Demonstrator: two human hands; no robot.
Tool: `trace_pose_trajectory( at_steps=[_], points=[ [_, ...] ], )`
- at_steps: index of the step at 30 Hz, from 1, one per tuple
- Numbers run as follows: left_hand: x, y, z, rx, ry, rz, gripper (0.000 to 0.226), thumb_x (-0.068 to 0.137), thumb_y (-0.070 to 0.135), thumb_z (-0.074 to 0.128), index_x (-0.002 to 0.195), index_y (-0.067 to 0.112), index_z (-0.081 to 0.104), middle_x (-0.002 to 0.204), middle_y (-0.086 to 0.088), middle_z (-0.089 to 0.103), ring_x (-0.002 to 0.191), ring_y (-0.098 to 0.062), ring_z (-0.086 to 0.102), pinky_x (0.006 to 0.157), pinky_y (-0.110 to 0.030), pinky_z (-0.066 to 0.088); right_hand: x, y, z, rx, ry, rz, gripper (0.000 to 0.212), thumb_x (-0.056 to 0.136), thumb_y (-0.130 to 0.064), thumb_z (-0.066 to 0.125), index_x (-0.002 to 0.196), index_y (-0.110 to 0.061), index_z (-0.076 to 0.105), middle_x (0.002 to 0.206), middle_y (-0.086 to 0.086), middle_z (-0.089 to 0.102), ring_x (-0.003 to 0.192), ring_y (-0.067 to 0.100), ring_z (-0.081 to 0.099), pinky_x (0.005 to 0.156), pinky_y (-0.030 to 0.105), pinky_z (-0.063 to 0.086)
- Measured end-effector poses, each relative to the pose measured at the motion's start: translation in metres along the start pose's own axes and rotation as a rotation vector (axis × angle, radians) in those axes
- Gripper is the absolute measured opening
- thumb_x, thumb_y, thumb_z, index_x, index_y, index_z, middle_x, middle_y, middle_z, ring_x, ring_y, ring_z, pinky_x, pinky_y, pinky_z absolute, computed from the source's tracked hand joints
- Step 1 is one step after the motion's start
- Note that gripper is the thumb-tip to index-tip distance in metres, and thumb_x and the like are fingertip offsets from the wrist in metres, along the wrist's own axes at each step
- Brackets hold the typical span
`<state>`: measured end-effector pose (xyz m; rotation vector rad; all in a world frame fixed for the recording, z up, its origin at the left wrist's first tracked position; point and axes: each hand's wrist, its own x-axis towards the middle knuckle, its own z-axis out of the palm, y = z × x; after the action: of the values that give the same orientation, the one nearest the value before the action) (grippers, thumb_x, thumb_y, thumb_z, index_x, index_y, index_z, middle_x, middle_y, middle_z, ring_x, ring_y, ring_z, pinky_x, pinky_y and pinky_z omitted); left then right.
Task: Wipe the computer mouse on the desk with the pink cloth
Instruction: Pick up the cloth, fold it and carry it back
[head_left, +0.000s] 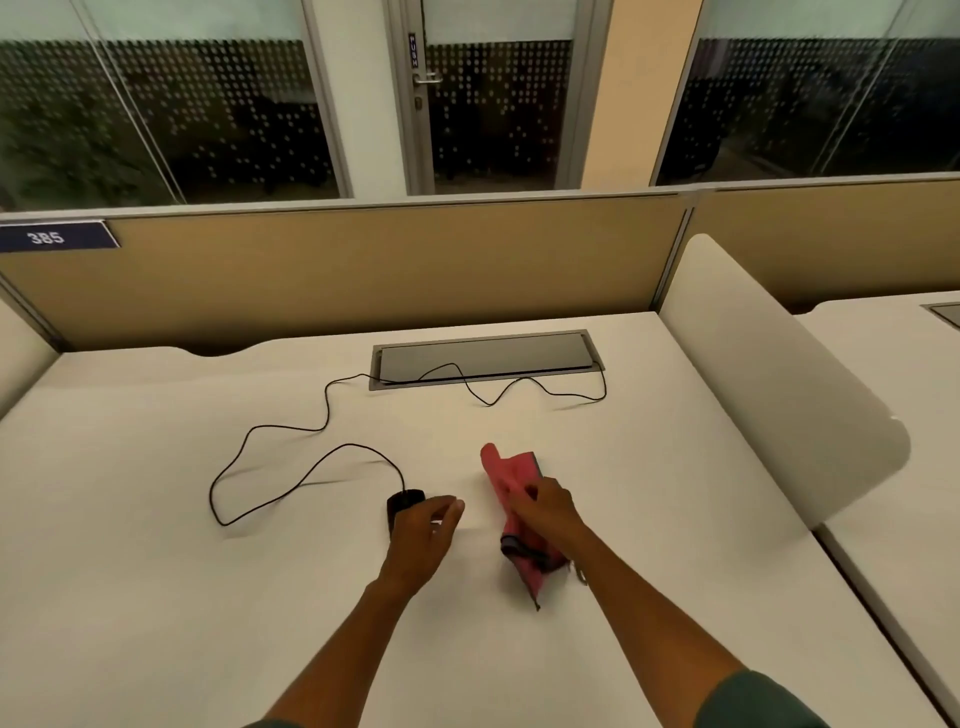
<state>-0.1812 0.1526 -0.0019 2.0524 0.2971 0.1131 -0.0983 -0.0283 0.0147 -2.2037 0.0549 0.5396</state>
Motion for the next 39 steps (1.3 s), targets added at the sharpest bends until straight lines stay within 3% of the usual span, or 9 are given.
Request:
trace_pose_trajectory(
  at_steps=[3,6,10,13,16,19,24,31,39],
  points=[
    [0.005,0.018,0.027,-0.104,0.048,-0.138,0.025,0.094,0.038,0.057,0.078,0.020,0.063,0.074,0.007,0.062,0.071,-0.006,0.057,0.072,-0.025,0.046,0.007,0.005,-0.038,0.374,-0.161,0.088,0.010,0.087,-0.022,0.055,0.086,-0.014,0.061,0.087,0.008,0.061,0.075,0.020,0.056,0.064,0.030,0.046],
    [0.011,0.033,0.050,-0.222,0.036,-0.345,0.042,0.090,0.059,0.049,0.075,0.021,0.060,0.087,0.000,0.070,0.085,-0.020,0.066,0.086,-0.040,0.053,0.011,0.014,-0.072,0.631,-0.281,0.152,0.006,0.082,-0.018,0.054,0.085,-0.012,0.055,0.080,0.006,0.053,0.071,0.021,0.052,0.057,0.029,0.044],
    [0.019,0.068,0.079,-0.546,-0.113,-0.540,0.044,0.092,0.063,0.041,0.099,0.022,0.055,0.112,-0.013,0.067,0.104,-0.030,0.064,0.099,-0.045,0.049,0.021,0.028,-0.103,0.857,-0.373,0.213,0.026,0.075,-0.020,0.060,0.096,-0.006,0.060,0.089,0.010,0.059,0.085,0.027,0.056,0.075,0.036,0.047],
    [0.028,0.082,0.100,-0.860,-0.253,-0.610,0.061,0.089,0.066,0.044,0.117,0.012,0.053,0.121,-0.018,0.065,0.110,-0.037,0.065,0.094,-0.049,0.052,0.026,0.037,-0.121,0.987,-0.387,0.180,0.021,0.078,-0.015,0.057,0.095,-0.004,0.063,0.092,0.013,0.064,0.090,0.031,0.058,0.085,0.043,0.048],
    [0.030,0.095,0.118,-0.940,-0.248,-0.547,0.053,0.091,0.052,0.054,0.120,0.009,0.064,0.116,-0.019,0.070,0.106,-0.035,0.067,0.083,-0.043,0.055,0.029,0.045,-0.136,1.033,-0.394,0.161,0.016,0.082,-0.013,0.052,0.090,-0.006,0.064,0.091,0.013,0.064,0.089,0.032,0.059,0.086,0.044,0.048],
    [0.030,0.100,0.131,-0.970,-0.156,-0.491,0.052,0.083,0.033,0.068,0.120,-0.004,0.063,0.118,-0.017,0.068,0.105,-0.031,0.065,0.087,-0.044,0.054,0.034,0.058,-0.149,1.014,-0.443,0.187,0.015,0.083,-0.020,0.052,0.088,-0.008,0.060,0.086,0.011,0.061,0.081,0.027,0.058,0.076,0.037,0.048],
    [0.033,0.090,0.140,-0.938,-0.066,-0.477,0.061,0.066,0.010,0.084,0.122,0.003,0.059,0.118,-0.020,0.068,0.101,-0.031,0.067,0.079,-0.040,0.056,0.041,0.082,-0.161,0.926,-0.501,0.125,0.038,0.085,-0.020,0.062,0.120,-0.004,0.060,0.113,0.016,0.067,0.105,0.034,0.063,0.091,0.045,0.052],
    [0.042,0.093,0.145,-0.819,-0.063,-0.394,0.072,0.048,0.008,0.089,0.112,0.002,0.058,0.107,-0.019,0.072,0.094,-0.031,0.070,0.083,-0.042,0.056,0.046,0.089,-0.173,0.768,-0.390,0.030,0.045,0.087,0.010,0.059,0.126,-0.013,0.056,0.117,0.016,0.066,0.104,0.032,0.065,0.087,0.043,0.056],
    [0.063,0.118,0.139,-0.631,-0.049,-0.230,0.031,0.060,-0.003,0.068,0.090,0.003,0.065,0.086,-0.012,0.072,0.083,-0.028,0.066,0.079,-0.044,0.057,0.052,0.079,-0.197,0.739,-0.283,-0.052,0.031,0.089,0.016,0.050,0.107,-0.004,0.065,0.104,0.019,0.068,0.090,0.028,0.067,0.075,0.035,0.059]
  ],
)
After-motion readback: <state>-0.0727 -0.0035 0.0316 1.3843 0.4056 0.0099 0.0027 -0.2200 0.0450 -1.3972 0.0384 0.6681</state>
